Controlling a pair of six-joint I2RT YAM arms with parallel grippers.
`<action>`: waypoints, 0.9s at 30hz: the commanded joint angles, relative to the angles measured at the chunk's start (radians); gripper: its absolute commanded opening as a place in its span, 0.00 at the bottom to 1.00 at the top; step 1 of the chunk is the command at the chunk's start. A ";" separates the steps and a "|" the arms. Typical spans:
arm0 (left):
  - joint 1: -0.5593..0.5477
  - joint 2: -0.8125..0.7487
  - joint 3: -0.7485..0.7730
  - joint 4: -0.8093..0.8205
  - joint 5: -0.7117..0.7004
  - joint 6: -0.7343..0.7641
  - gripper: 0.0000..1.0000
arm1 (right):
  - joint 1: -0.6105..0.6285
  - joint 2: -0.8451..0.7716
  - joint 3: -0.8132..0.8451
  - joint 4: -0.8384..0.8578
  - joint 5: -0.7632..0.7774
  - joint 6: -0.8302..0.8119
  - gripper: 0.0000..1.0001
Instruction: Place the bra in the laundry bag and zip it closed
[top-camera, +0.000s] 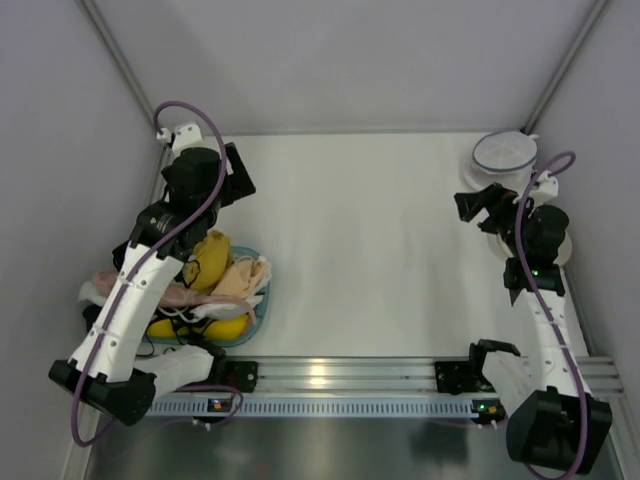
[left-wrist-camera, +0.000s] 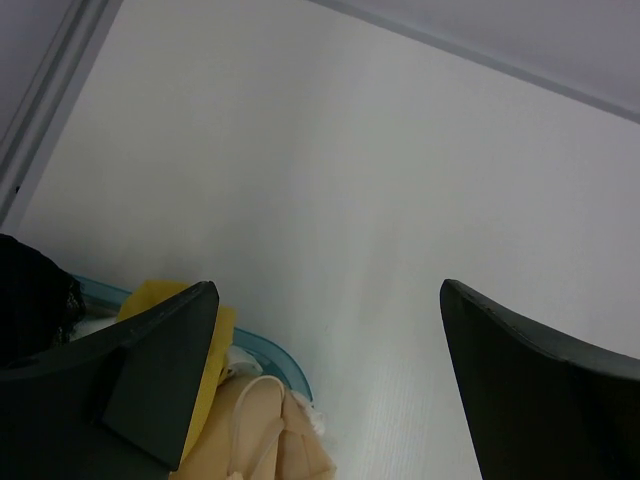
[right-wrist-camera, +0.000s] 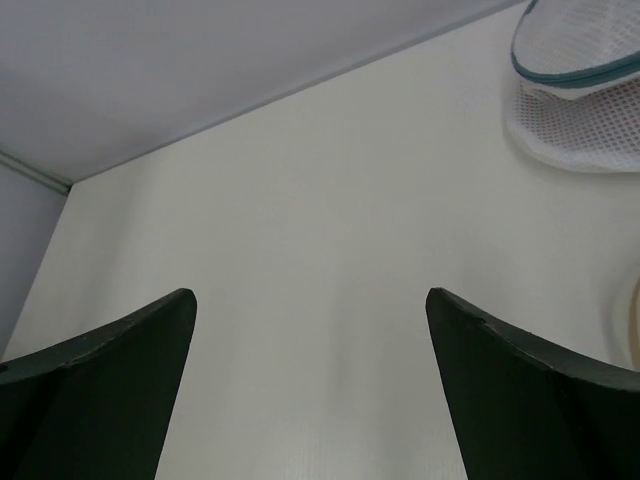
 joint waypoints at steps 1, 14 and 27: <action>0.000 -0.015 -0.020 -0.024 0.008 0.058 0.99 | 0.010 -0.009 0.066 -0.049 0.125 -0.020 0.99; 0.002 -0.072 -0.334 0.345 0.280 0.182 0.99 | -0.156 0.092 0.215 -0.456 0.724 -0.026 0.99; 0.000 -0.112 -0.389 0.348 0.278 0.178 0.99 | -0.231 0.325 0.026 -0.054 0.509 -0.099 1.00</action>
